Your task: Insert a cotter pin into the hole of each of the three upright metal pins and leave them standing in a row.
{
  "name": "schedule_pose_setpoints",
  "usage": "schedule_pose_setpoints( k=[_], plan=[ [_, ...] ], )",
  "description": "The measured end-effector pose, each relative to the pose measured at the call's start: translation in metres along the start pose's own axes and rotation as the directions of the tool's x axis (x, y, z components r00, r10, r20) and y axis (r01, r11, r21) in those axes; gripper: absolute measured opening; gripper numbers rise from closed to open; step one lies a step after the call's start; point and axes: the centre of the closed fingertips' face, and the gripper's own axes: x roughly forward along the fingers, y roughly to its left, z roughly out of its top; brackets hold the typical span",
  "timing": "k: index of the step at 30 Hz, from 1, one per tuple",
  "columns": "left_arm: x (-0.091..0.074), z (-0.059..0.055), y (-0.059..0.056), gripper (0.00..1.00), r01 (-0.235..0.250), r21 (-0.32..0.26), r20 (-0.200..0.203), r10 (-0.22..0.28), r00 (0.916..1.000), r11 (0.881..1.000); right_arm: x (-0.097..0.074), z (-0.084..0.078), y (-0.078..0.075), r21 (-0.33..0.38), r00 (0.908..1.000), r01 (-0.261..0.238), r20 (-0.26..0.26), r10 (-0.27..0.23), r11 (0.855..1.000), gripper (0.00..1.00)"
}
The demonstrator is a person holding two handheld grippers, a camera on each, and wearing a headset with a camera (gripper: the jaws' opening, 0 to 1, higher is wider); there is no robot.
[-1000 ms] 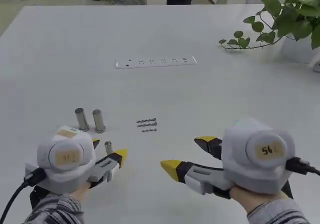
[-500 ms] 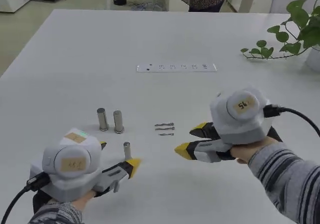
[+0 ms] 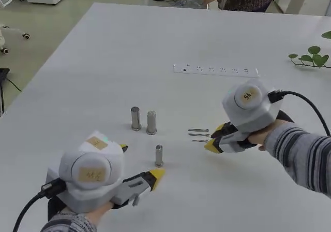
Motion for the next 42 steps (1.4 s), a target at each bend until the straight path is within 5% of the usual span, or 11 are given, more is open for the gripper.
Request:
schedule_pose_setpoints(
  k=[13,14,24,36,42],
  plan=[
    [-0.004,-0.009,-0.001,0.51,0.002,-0.013,-0.009,-0.002,1.0,1.0,0.022,-0.006,0.005,-0.058,0.9949,-0.073,-0.074,0.069,0.996,0.12],
    [-0.004,-0.01,-0.001,0.51,0.003,-0.015,-0.012,-0.003,0.9999,1.0,0.023,0.001,-0.001,-0.056,0.9974,-0.067,-0.031,0.066,0.996,0.11],
    [-0.007,-0.014,-0.002,0.49,0.001,-0.027,-0.018,-0.001,0.9998,1.0,0.019,-0.002,-0.003,-0.079,0.9944,-0.076,-0.079,0.07,0.994,0.0],
    [-0.008,-0.015,0.0,0.46,0.001,-0.028,-0.024,-0.001,0.9997,1.0,0.018,-0.004,0.003,-0.175,0.9932,-0.085,-0.093,0.07,0.981,0.0],
    [-0.009,-0.013,0.0,0.44,0.005,-0.028,-0.019,-0.006,0.9998,1.0,0.012,0.002,0.002,-0.22,0.997,-0.06,-0.062,0.047,0.974,0.0]
  ],
)
